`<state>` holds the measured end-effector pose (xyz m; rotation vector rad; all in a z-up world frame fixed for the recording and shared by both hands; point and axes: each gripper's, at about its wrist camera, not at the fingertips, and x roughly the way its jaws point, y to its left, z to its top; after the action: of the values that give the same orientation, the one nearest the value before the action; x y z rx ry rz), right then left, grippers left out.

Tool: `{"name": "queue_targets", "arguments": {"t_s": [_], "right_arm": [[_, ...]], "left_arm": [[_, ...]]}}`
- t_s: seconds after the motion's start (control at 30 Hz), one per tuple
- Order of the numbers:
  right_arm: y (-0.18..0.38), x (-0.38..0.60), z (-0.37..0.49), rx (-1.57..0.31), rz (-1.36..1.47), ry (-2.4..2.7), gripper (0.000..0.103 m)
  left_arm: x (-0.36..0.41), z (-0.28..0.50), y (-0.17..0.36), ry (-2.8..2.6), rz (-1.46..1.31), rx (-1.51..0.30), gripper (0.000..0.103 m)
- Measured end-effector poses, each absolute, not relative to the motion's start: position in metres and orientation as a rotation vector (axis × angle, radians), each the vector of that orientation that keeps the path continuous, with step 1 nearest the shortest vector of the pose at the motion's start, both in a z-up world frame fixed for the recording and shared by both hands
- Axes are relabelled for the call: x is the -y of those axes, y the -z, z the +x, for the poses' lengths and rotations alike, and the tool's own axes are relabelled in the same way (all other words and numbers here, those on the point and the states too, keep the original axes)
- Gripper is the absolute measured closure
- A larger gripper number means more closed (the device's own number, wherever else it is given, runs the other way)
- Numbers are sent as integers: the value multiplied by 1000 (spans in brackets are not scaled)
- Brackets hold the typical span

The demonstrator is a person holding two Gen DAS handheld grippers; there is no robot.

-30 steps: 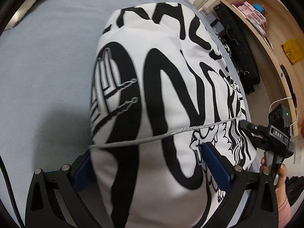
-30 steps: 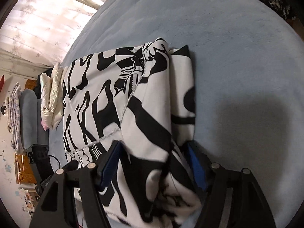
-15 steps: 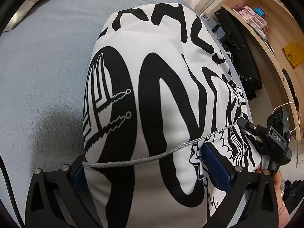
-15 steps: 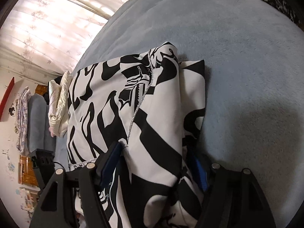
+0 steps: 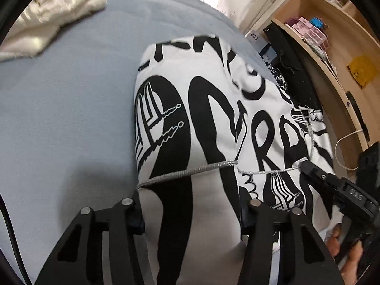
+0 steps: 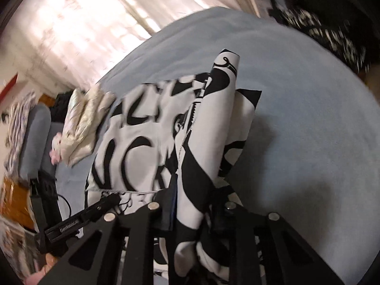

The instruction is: Fold large clothes

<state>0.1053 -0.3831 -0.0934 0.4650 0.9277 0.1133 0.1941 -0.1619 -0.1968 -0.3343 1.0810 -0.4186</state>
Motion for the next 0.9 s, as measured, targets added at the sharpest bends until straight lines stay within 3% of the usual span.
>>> {"name": "queue_targets", "arguments": {"t_s": [0.4, 0.67, 0.9], "right_arm": [[55, 252, 44, -891, 387, -236, 86], [29, 160, 38, -862, 334, -377, 86], [7, 102, 63, -846, 280, -479, 86]], "left_arm": [[113, 98, 147, 363, -235, -1005, 57], [79, 68, 157, 284, -217, -971, 57], [56, 87, 174, 229, -211, -951, 56]]}}
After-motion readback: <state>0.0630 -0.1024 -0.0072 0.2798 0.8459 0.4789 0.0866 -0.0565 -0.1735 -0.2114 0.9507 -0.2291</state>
